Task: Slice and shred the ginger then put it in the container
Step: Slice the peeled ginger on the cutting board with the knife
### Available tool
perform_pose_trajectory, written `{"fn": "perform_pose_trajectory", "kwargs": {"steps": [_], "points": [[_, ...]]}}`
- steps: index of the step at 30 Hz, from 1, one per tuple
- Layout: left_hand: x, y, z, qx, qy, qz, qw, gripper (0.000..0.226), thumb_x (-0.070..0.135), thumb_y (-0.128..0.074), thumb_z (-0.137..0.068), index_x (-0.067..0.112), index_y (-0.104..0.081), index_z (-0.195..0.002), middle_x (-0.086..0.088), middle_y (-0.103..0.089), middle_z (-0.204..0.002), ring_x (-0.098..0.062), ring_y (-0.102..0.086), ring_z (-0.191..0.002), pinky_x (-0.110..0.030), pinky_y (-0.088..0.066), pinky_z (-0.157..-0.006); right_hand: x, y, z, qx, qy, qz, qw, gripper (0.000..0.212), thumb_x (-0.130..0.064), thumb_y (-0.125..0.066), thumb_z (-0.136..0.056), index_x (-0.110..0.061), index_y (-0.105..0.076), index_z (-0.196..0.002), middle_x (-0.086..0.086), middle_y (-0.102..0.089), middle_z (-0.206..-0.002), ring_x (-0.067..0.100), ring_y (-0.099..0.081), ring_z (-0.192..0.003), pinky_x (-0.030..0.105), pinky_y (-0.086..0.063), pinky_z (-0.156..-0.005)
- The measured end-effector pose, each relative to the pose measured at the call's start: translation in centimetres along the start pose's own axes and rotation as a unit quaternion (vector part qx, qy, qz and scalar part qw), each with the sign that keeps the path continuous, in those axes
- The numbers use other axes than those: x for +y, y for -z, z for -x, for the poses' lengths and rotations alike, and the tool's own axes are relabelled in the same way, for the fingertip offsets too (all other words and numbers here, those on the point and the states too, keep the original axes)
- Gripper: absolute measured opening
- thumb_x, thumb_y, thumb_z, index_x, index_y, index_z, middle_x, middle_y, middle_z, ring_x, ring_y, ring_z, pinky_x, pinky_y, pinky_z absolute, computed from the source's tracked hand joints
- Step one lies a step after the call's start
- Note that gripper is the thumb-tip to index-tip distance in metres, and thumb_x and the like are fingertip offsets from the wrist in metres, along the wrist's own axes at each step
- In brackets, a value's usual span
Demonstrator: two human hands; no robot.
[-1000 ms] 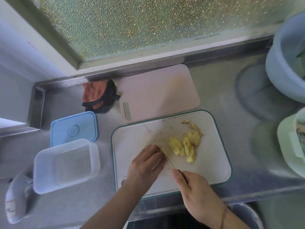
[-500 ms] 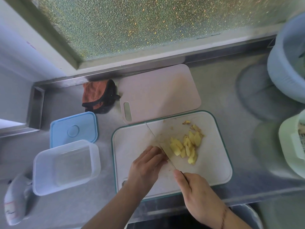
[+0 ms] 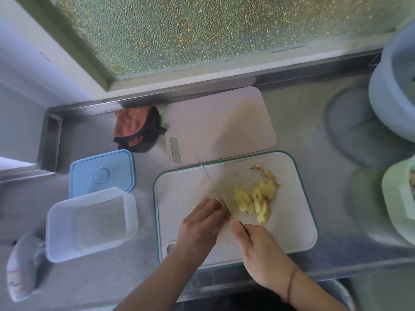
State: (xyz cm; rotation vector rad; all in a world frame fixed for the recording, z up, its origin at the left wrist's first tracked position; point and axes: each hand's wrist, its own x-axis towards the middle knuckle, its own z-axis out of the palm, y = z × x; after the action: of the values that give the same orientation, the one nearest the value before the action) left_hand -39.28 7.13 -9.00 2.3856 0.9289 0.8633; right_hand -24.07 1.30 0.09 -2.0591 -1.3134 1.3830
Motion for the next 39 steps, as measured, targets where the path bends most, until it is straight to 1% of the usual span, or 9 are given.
{"fn": "perform_pose_trajectory", "kwargs": {"steps": [6, 11, 17, 19, 22, 27, 30, 33, 39], "points": [[-0.3, 0.1, 0.0, -0.016, 0.0, -0.001, 1.0, 0.012, 0.01, -0.072, -0.096, 0.006, -0.077, -0.105, -0.005, -0.071, -0.108, -0.021, -0.067, -0.102, -0.033, -0.058, -0.085, 1.5, -0.2, 1.2, 0.001, -0.009, -0.016, 1.0, 0.057, -0.067, -0.018, -0.08, -0.018, -0.036, -0.056, -0.004, -0.042, -0.047, 0.008, -0.041, -0.05, 0.023, -0.032, -0.053], [-0.3, 0.3, -0.2, -0.012, -0.003, 0.001, 1.0, 0.01, 0.012, -0.07, -0.098, 0.005, -0.077, -0.1, -0.006, -0.07, -0.102, -0.022, -0.067, -0.095, -0.032, -0.059, -0.078, 0.2, -0.4, -1.0, 0.004, -0.001, -0.014, 1.0, 0.052, -0.062, -0.019, -0.085, -0.021, -0.04, -0.059, -0.005, -0.04, -0.051, 0.008, -0.041, -0.05, 0.017, -0.034, -0.05], [-0.3, 0.3, -0.4, -0.008, -0.007, -0.002, 1.0, 0.012, 0.011, -0.073, -0.094, 0.008, -0.078, -0.105, -0.004, -0.072, -0.108, -0.019, -0.068, -0.102, -0.028, -0.056, -0.092, 1.5, -0.4, 1.2, 0.0, -0.004, -0.025, 1.0, 0.054, -0.064, -0.019, -0.08, -0.02, -0.038, -0.056, -0.009, -0.049, -0.051, 0.004, -0.046, -0.054, 0.021, -0.035, -0.055], [-0.6, 0.2, -0.2, -0.007, -0.003, -0.005, 1.0, 0.01, 0.011, -0.073, -0.094, 0.007, -0.077, -0.102, -0.005, -0.071, -0.106, -0.02, -0.067, -0.099, -0.03, -0.058, -0.088, 0.9, -0.6, -0.3, 0.004, 0.005, -0.019, 1.0, 0.054, -0.063, -0.02, -0.082, -0.02, -0.04, -0.057, -0.003, -0.044, -0.049, 0.006, -0.045, -0.05, 0.019, -0.035, -0.053], [-0.8, 0.3, -0.2, -0.016, -0.008, -0.002, 1.0, 0.007, 0.011, -0.072, -0.095, 0.006, -0.076, -0.098, -0.005, -0.07, -0.103, -0.022, -0.067, -0.095, -0.033, -0.058, -0.078, 0.5, -1.0, -1.5, 0.01, 0.016, -0.018, 1.0, 0.051, -0.062, -0.021, -0.085, -0.023, -0.04, -0.058, -0.006, -0.041, -0.048, 0.006, -0.042, -0.047, 0.016, -0.036, -0.05], [-0.7, 0.1, -0.2, -0.006, -0.01, -0.008, 1.0, 0.012, 0.014, -0.072, -0.096, 0.009, -0.079, -0.105, -0.003, -0.073, -0.11, -0.019, -0.069, -0.105, -0.03, -0.057, -0.091, 2.9, -0.9, 1.7, 0.004, -0.015, -0.041, 0.999, 0.056, -0.066, -0.023, -0.079, -0.019, -0.046, -0.057, -0.013, -0.055, -0.054, 0.003, -0.052, -0.059, 0.019, -0.038, -0.059], [-0.7, -0.1, -0.1, -0.003, 0.003, 0.002, 1.0, 0.009, 0.012, -0.073, -0.095, 0.007, -0.078, -0.101, -0.004, -0.072, -0.105, -0.02, -0.068, -0.098, -0.031, -0.058, -0.084, 2.4, -1.0, -0.3, 0.003, 0.014, -0.025, 1.0, 0.056, -0.066, -0.021, -0.08, -0.019, -0.039, -0.056, -0.003, -0.042, -0.049, 0.005, -0.042, -0.051, 0.02, -0.033, -0.053], [-0.8, 0.1, -0.2, -0.013, 0.002, -0.003, 1.0, 0.007, 0.012, -0.073, -0.095, 0.006, -0.076, -0.097, -0.005, -0.069, -0.1, -0.022, -0.066, -0.092, -0.033, -0.058, -0.075, 1.7, -1.2, -2.4, 0.004, 0.032, -0.032, 0.999, 0.054, -0.063, -0.022, -0.084, -0.019, -0.035, -0.056, -0.006, -0.033, -0.047, 0.006, -0.034, -0.046, 0.019, -0.03, -0.049], [-0.6, 0.1, -0.1, -0.001, -0.007, 0.001, 1.0, 0.009, 0.012, -0.073, -0.095, 0.007, -0.078, -0.101, -0.004, -0.071, -0.105, -0.019, -0.068, -0.1, -0.03, -0.058, -0.089, 3.7, -1.6, 0.8, 0.017, 0.013, -0.038, 0.999, 0.056, -0.065, -0.023, -0.081, -0.018, -0.034, -0.054, -0.003, -0.04, -0.046, 0.006, -0.038, -0.049, 0.022, -0.031, -0.052]]}}
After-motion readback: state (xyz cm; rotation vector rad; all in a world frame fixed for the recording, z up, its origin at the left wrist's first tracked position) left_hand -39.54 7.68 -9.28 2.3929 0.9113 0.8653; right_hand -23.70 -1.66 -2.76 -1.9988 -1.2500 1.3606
